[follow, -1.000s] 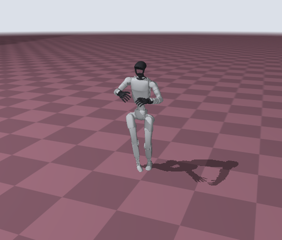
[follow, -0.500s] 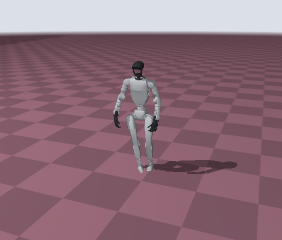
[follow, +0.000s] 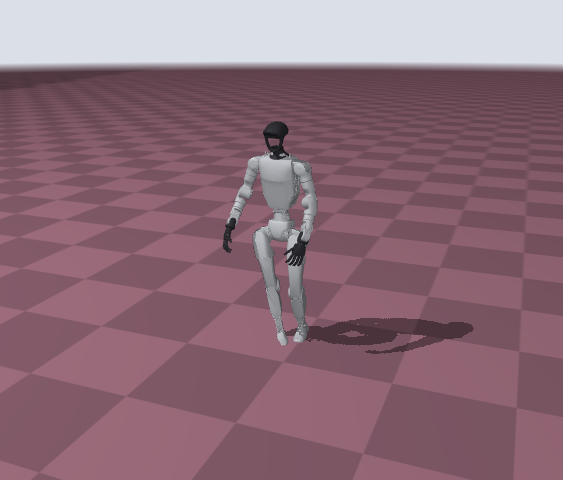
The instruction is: Sport exercise
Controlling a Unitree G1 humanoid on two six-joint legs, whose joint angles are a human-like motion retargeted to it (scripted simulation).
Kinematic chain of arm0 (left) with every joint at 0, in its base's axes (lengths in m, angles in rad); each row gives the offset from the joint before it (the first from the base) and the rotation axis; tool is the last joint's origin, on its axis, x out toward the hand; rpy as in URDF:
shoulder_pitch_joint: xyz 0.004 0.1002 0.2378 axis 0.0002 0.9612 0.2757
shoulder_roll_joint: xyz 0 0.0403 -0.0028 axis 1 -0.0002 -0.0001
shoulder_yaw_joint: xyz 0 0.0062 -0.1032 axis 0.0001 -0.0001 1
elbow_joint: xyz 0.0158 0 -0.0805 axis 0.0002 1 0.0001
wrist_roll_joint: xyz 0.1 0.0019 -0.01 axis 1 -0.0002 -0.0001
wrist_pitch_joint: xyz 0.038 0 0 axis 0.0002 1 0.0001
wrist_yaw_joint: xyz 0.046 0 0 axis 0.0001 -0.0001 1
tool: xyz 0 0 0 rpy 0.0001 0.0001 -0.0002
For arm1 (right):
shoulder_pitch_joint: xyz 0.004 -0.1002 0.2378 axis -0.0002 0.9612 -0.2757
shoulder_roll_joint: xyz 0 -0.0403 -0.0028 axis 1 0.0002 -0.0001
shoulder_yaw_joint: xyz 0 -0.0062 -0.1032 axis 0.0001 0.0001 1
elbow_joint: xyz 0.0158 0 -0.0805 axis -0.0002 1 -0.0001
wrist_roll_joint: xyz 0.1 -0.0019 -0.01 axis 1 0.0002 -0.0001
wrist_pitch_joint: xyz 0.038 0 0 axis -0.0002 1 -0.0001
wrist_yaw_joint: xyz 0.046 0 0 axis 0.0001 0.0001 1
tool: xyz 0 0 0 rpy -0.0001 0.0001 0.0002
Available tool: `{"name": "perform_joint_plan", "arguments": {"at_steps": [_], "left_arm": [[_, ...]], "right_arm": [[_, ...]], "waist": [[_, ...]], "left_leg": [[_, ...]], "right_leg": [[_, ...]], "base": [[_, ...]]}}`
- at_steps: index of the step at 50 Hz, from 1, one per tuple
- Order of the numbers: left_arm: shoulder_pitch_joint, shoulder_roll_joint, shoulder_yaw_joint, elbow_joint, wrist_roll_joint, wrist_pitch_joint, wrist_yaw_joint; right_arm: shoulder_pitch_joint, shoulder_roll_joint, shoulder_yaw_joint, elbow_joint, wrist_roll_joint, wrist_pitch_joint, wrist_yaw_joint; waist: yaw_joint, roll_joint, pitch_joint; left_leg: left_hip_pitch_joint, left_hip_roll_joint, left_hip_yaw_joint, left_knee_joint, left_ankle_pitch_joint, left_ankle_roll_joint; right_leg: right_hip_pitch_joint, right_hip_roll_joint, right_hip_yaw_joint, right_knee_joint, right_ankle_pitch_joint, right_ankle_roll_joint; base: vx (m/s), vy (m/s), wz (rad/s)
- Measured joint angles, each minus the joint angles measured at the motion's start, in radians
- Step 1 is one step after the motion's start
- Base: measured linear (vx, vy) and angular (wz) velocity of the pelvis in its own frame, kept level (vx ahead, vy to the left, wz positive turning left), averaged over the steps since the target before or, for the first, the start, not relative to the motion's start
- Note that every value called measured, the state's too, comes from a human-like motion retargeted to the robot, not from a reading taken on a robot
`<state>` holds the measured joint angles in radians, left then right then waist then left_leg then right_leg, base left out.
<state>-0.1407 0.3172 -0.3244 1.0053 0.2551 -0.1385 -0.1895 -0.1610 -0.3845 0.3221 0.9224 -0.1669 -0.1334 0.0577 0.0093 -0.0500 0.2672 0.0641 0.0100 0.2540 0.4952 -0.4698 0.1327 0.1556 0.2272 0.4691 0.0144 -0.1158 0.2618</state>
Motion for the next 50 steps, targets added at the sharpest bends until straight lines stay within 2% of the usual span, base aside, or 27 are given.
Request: {"name": "perform_joint_plan", "arguments": {"at_steps": [7,13,15,16,17,20,21,22,25,30,32,33,35,39,43,47,50], "left_arm": [[-0.084,0.105,-0.033,-0.347,0.075,-0.094,0.090],[-0.118,0.310,0.021,-0.739,0.121,-0.171,0.178],[-0.093,0.410,0.069,-0.866,0.138,-0.187,0.214],[-0.063,0.463,0.103,-0.924,0.144,-0.193,0.234],[-0.026,0.514,0.141,-0.980,0.147,-0.197,0.254],[0.155,0.627,0.283,-1.106,0.131,-0.203,0.309],[0.280,0.633,0.367,-1.152,0.110,-0.202,0.317],[0.385,0.632,0.434,-1.179,0.091,-0.199,0.324],[0.615,0.559,0.545,-1.169,0.025,-0.188,0.331],[0.792,0.342,0.562,-1.050,-0.090,-0.145,0.300],[0.801,0.261,0.529,-0.978,-0.122,-0.132,0.256],[0.797,0.223,0.508,-0.935,-0.128,-0.124,0.232],[0.793,0.159,0.472,-0.857,-0.120,-0.106,0.188],[0.740,0.097,0.407,-0.702,-0.055,-0.071,0.122],[0.643,0.090,0.366,-0.562,0.004,-0.051,0.114],[0.568,0.115,0.351,-0.490,0.024,-0.043,0.147],[0.518,0.140,0.343,-0.469,0.022,-0.041,0.176]], "right_arm": [[-0.109,-0.079,0.016,-0.365,-0.073,-0.064,-0.153],[-0.247,-0.213,0.043,-0.712,-0.165,-0.123,-0.227],[-0.272,-0.287,0.057,-0.819,-0.198,-0.139,-0.229],[-0.271,-0.341,0.064,-0.866,-0.210,-0.148,-0.225],[-0.263,-0.400,0.069,-0.910,-0.219,-0.156,-0.220],[-0.167,-0.605,0.070,-0.990,-0.220,-0.179,-0.193],[-0.101,-0.669,0.063,-1.001,-0.209,-0.189,-0.174],[-0.041,-0.724,0.060,-0.997,-0.202,-0.197,-0.156],[0.126,-0.808,0.047,-0.863,-0.194,-0.213,-0.104],[0.305,-0.792,-0.031,-0.549,-0.195,-0.182,-0.059],[0.354,-0.767,-0.105,-0.445,-0.209,-0.176,-0.072],[0.375,-0.755,-0.145,-0.411,-0.214,-0.170,-0.083],[0.394,-0.727,-0.206,-0.372,-0.215,-0.152,-0.113],[0.396,-0.640,-0.301,-0.373,-0.181,-0.128,-0.203],[0.408,-0.512,-0.349,-0.415,-0.111,-0.119,-0.277],[0.441,-0.392,-0.332,-0.431,-0.037,-0.125,-0.285],[0.467,-0.331,-0.289,-0.422,0.007,-0.129,-0.257]], "waist": [[0.020,-0.005,0.038],[0.051,-0.010,0.074],[0.078,0.010,0.091],[0.097,0.014,0.100],[0.110,0.009,0.111],[0.120,-0.062,0.147],[0.114,-0.101,0.130],[0.114,-0.132,0.123],[0.144,-0.172,0.134],[0.204,-0.198,0.188],[0.224,-0.173,0.199],[0.233,-0.156,0.203],[0.230,-0.140,0.213],[0.167,-0.122,0.207],[0.113,-0.076,0.175],[0.066,-0.028,0.131],[0.032,-0.001,0.098]], "left_leg": [[0.005,0.002,0.032,0.037,-0.023,0.035],[-0.026,0.029,0.080,0.082,-0.044,0.058],[-0.052,0.078,0.163,0.107,-0.039,0.067],[-0.063,0.100,0.199,0.117,-0.042,0.064],[-0.076,0.107,0.223,0.125,-0.043,0.063],[-0.135,0.037,0.232,0.131,-0.030,0.079],[-0.165,-0.009,0.235,0.100,-0.007,0.089],[-0.191,-0.044,0.238,0.080,0.012,0.097],[-0.239,-0.082,0.233,0.054,0.052,0.105],[-0.340,-0.088,0.213,0.097,0.096,0.102],[-0.424,-0.083,0.111,0.118,0.164,0.022],[-0.480,-0.089,0.017,0.125,0.208,-0.049],[-0.548,-0.100,-0.088,0.165,0.218,-0.123],[-0.585,-0.041,-0.072,0.377,0.132,-0.113],[-0.553,0.084,-0.068,0.654,0.052,-0.098],[-0.449,0.172,-0.116,0.819,0.095,-0.125],[-0.366,0.188,-0.155,0.838,0.180,-0.169]], "right_leg": [[-0.008,0.017,0.042,0.054,-0.026,0.000],[-0.079,0.065,0.041,0.178,-0.054,0.000],[-0.148,-0.088,-0.175,0.296,-0.154,-0.004],[-0.192,-0.187,-0.335,0.428,-0.215,-0.093],[-0.238,-0.264,-0.444,0.560,-0.272,-0.152],[-0.370,-0.353,-0.432,0.892,-0.378,-0.126],[-0.415,-0.391,-0.412,0.965,-0.393,-0.110],[-0.444,-0.421,-0.396,1.021,-0.403,-0.099],[-0.437,-0.457,-0.384,1.044,-0.412,-0.105],[-0.436,-0.482,-0.396,0.964,-0.498,-0.164],[-0.461,-0.458,-0.403,0.952,-0.504,-0.187],[-0.481,-0.437,-0.400,0.956,-0.497,-0.196],[-0.513,-0.422,-0.396,0.976,-0.489,-0.204],[-0.564,-0.412,-0.405,1.013,-0.467,-0.209],[-0.588,-0.348,-0.419,1.010,-0.423,-0.225],[-0.582,-0.273,-0.438,0.969,-0.378,-0.249],[-0.571,-0.236,-0.450,0.931,-0.354,-0.267]], "base": [[-0.06,0.07,-0.39],[-0.16,0.09,-0.63],[-0.33,0.42,-2.06],[-0.30,0.28,-2.09],[-0.24,0.04,-1.20],[-0.27,-0.02,-0.17],[-0.27,-0.03,0.10],[-0.29,-0.05,0.11],[-0.31,-0.08,0.02],[-0.37,-0.12,-0.03],[-0.44,-0.15,-0.40],[-0.47,-0.15,-0.60],[-0.45,-0.12,-0.40],[-0.38,-0.09,0.00],[-0.29,-0.07,-0.21],[-0.19,-0.07,-0.15],[-0.11,-0.04,0.03]]}}
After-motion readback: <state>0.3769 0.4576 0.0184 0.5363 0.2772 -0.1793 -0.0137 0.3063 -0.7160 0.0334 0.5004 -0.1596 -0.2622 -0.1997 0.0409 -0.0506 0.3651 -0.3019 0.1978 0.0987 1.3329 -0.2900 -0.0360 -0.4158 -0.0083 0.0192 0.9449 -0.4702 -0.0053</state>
